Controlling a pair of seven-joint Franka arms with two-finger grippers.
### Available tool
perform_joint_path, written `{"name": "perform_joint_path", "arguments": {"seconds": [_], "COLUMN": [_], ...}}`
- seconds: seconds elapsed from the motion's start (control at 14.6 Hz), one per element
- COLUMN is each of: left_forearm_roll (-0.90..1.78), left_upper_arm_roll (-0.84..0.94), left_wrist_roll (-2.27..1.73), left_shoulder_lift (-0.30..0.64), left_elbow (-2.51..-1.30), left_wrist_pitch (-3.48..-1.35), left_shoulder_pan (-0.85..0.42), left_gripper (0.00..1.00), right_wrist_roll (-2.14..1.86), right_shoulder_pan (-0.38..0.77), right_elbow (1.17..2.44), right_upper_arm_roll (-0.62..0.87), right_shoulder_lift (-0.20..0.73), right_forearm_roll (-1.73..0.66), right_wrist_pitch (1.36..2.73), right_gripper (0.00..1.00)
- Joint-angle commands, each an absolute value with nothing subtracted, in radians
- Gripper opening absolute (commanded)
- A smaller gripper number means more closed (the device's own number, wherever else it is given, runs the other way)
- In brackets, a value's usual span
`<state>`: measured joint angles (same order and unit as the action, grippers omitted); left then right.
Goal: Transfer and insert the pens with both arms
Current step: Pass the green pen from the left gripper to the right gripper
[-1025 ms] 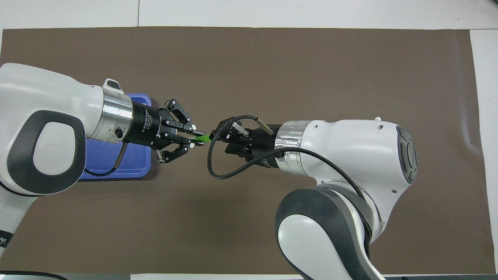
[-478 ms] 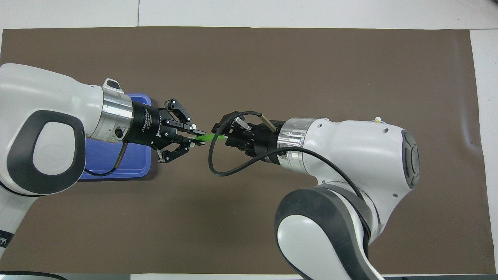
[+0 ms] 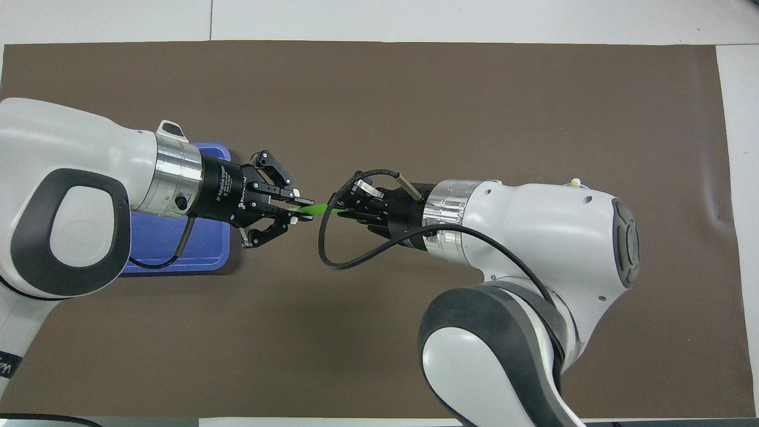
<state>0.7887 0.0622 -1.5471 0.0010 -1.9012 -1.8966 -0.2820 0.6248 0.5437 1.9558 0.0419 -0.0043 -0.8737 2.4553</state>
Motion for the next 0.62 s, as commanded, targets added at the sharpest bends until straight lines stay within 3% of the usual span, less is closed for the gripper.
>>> {"name": "perform_joint_path", "arguments": {"seconds": [0.0, 0.07, 0.14, 0.34, 0.55], "left_forearm_roll": [0.811, 0.81, 0.805, 0.801, 0.778], "left_upper_arm_roll": [0.058, 0.058, 0.057, 0.058, 0.058], "left_wrist_roll": [-1.565, -1.556, -1.548, -1.545, -1.507], "left_shoulder_lift": [-0.035, -0.035, -0.037, -0.044, -0.043], "left_elbow": [-1.94, -1.94, -1.936, -1.936, -1.93], "left_wrist_pitch": [-1.921, -1.921, -1.93, -1.936, -1.939], "left_shoulder_pan": [-0.284, -0.285, -0.294, -0.298, -0.298], "left_gripper": [0.0, 0.0, 0.99, 1.0, 1.0], "right_wrist_roll": [0.606, 0.606, 0.606, 0.595, 0.452], "right_shoulder_pan": [0.546, 0.546, 0.546, 0.54, 0.438], "right_elbow": [1.97, 1.971, 1.971, 1.97, 1.944], "right_upper_arm_roll": [0.041, 0.041, 0.041, 0.041, 0.035], "right_shoulder_lift": [-0.014, -0.014, -0.015, -0.015, -0.015], "right_forearm_roll": [-0.891, -0.891, -0.891, -0.887, -0.745], "right_wrist_pitch": [2.465, 2.464, 2.464, 2.447, 2.244], "right_gripper": [0.0, 0.0, 0.0, 0.0, 0.0]}}
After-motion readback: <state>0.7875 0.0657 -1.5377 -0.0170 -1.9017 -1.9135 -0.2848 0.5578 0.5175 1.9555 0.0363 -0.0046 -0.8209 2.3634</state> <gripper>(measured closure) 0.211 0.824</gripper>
